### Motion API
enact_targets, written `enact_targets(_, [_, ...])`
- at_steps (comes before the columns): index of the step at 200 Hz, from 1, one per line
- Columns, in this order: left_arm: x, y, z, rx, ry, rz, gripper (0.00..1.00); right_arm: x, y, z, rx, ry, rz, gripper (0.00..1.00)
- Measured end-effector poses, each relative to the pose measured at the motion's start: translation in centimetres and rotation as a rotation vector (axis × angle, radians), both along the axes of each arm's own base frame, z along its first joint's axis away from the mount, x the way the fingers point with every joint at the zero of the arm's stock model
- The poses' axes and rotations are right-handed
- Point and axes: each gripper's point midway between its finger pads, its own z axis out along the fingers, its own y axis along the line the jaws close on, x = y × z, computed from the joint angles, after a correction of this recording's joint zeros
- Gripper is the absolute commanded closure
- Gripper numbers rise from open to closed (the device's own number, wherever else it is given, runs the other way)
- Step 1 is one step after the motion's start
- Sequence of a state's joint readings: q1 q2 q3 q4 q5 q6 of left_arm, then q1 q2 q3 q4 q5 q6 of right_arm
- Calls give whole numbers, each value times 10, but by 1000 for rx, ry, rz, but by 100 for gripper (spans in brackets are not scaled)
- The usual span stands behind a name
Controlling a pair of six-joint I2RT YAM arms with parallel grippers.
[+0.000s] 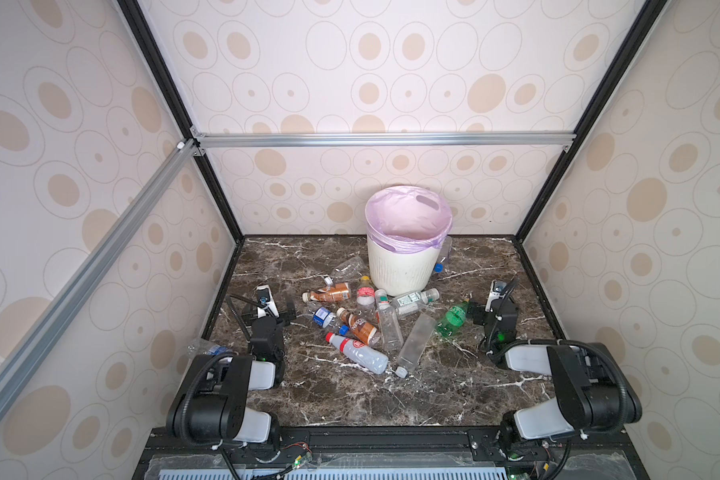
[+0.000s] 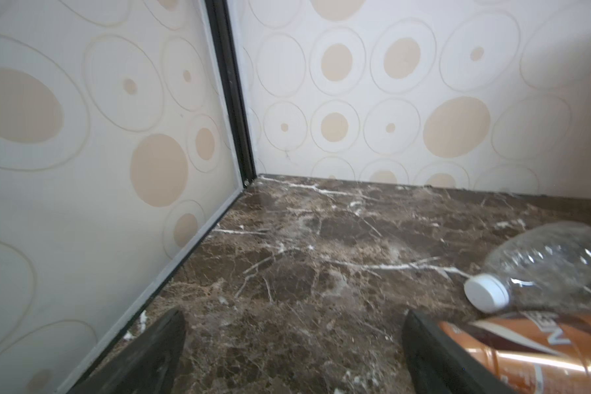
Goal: Throw the plastic bottles in the bin
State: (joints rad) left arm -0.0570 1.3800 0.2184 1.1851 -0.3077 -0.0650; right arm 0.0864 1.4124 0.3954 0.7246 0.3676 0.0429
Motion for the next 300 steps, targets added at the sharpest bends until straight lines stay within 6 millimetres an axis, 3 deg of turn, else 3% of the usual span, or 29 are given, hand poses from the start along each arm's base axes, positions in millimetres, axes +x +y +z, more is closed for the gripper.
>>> enact_targets(44, [-9, -10, 36, -60, -33, 94, 1, -6, -28, 47, 78, -43, -232, 0])
enact_targets(80, [-4, -16, 87, -247, -86, 111, 1, -14, -31, 50, 143, 11, -291, 0])
enact_targets(97, [-8, -18, 97, -337, -104, 97, 1, -20, -23, 48, 185, 30, -252, 0])
enact_targets(136, [-19, -24, 74, -431, 1, 88, 1, -25, 0, 56, 255, 42, -157, 0])
enact_targets(167, [-35, -13, 59, -455, 87, 176, 1, -14, 48, 64, 222, 96, -20, 0])
enact_targets(195, [-52, 5, 59, -501, 113, 326, 1, -12, 92, 66, 199, 135, 110, 0])
enact_targets(251, [-88, 30, 27, -608, 230, 698, 1, -16, 144, 67, 144, 207, 248, 0])
enact_targets(272, [-108, 36, 15, -637, 245, 795, 1, -20, 157, 67, 138, 213, 286, 0])
enact_targets(300, [-132, 48, 12, -687, 202, 884, 1, -21, 158, 66, 124, 217, 290, 0])
